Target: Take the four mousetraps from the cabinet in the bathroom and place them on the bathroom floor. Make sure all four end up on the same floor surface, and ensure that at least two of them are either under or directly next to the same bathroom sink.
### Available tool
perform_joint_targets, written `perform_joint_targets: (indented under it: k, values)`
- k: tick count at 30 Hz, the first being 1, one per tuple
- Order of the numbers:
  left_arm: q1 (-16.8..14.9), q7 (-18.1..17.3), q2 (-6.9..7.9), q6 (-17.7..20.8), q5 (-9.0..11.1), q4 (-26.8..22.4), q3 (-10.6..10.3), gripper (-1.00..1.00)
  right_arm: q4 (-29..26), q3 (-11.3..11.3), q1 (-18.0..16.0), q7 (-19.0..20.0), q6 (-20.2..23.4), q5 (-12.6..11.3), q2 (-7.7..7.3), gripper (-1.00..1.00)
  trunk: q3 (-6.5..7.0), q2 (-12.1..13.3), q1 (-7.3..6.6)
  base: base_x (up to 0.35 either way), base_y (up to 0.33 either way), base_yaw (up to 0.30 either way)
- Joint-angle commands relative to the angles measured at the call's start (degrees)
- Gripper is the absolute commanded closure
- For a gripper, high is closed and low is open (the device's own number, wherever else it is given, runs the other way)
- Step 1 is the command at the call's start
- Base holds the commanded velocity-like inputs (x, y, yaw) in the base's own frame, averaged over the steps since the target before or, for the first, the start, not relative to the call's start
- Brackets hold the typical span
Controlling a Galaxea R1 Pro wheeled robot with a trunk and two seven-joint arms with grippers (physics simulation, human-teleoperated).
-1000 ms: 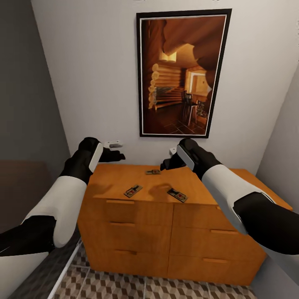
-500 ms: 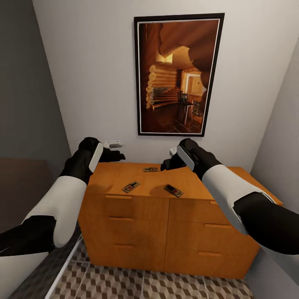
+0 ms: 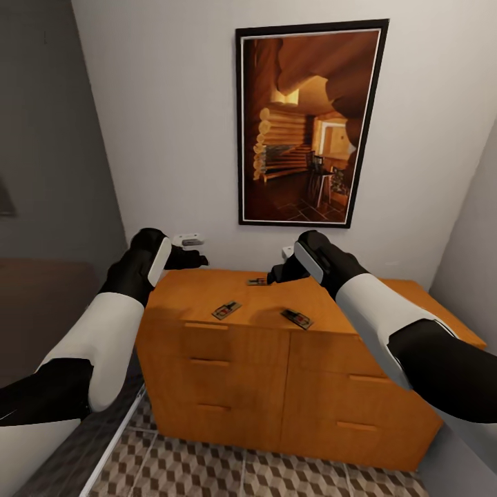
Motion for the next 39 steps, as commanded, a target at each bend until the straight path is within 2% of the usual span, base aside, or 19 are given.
perform_joint_targets:
  k: [1,13,28,39]
  values:
    - [0.0,0.1,-0.01,0.2,0.3,0.0,0.0,-1.00,0.0,0.3,-0.1,0.0,0.2,-0.1,-0.04,-1.00,-0.07,0.0,0.00,0.000,0.000,0.117]
    - [0.0,0.1,-0.06,0.2,0.3,0.0,0.0,-1.00,0.0,0.3,-0.1,0.0,0.2,-0.1,-0.24,-1.00,-0.07,0.0,0.00,0.000,-0.009,0.035]
    - [0.0,0.1,-0.84,0.1,0.3,0.1,0.0,-1.00,-0.1,0.4,-0.1,-0.1,0.2,-0.1,-0.29,-1.00,-0.07,0.0,0.00,0.000,-0.221,0.001]
    - [0.0,0.1,-0.88,0.1,0.3,0.0,0.0,-1.00,-0.1,0.5,-0.1,-0.1,0.2,-0.1,-0.31,-1.00,-0.07,0.0,0.00,0.000,-0.048,0.000]
